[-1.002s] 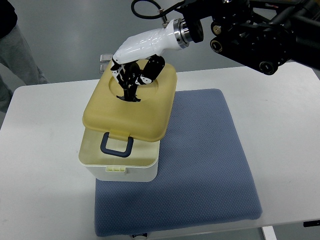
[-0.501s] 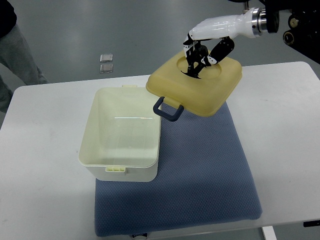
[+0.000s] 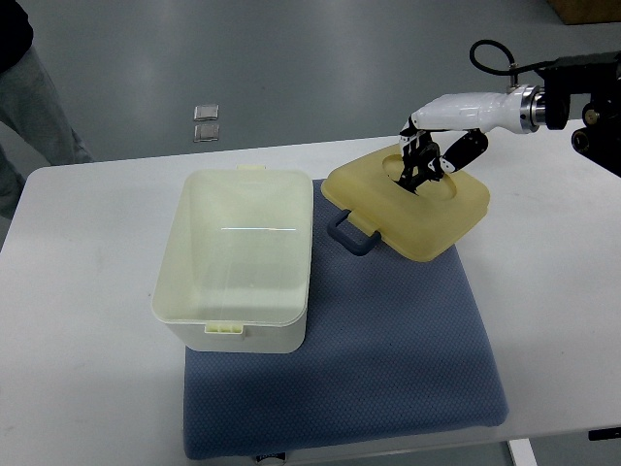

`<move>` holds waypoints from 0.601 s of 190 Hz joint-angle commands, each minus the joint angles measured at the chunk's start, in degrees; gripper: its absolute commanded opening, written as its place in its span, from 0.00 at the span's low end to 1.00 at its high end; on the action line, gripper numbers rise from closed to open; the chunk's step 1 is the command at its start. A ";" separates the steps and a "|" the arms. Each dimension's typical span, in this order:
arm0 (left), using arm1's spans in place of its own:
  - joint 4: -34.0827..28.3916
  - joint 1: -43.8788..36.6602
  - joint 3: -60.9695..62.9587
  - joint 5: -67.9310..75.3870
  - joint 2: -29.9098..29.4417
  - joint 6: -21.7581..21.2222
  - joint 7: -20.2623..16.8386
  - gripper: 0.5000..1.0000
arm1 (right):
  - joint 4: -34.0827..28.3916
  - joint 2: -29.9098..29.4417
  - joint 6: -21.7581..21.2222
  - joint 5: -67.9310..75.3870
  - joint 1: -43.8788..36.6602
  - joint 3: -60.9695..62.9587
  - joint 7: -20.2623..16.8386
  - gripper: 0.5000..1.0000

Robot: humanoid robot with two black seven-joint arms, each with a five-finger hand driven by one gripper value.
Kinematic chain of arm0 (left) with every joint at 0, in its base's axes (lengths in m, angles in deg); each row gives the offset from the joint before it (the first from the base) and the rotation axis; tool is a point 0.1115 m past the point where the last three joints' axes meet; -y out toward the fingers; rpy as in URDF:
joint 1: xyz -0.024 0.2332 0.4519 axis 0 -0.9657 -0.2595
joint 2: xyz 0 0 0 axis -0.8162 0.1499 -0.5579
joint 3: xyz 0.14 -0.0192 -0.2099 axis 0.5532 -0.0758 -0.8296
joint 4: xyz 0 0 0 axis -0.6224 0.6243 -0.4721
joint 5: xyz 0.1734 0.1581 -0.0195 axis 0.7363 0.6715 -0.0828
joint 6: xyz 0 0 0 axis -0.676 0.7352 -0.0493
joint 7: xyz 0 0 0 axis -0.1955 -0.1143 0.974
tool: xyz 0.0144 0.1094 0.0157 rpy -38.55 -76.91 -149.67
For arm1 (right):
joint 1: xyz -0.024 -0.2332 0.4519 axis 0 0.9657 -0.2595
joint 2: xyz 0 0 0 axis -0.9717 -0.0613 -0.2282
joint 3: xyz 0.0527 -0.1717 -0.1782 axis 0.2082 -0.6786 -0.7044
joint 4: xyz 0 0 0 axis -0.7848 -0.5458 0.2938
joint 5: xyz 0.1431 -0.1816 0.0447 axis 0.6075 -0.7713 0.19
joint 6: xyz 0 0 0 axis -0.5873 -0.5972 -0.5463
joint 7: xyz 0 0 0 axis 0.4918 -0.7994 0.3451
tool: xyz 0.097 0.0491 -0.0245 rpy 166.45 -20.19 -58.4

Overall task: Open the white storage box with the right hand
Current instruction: 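Lift the yellow lid off the box and carry it onto the cushion, then lower the lid flat on the cushion and release the handle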

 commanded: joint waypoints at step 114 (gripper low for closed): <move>0.00 0.00 -0.01 0.01 0.00 0.00 0.03 1.00 | -0.71 -6.80 0.59 -0.45 3.32 0.00 0.00 0.00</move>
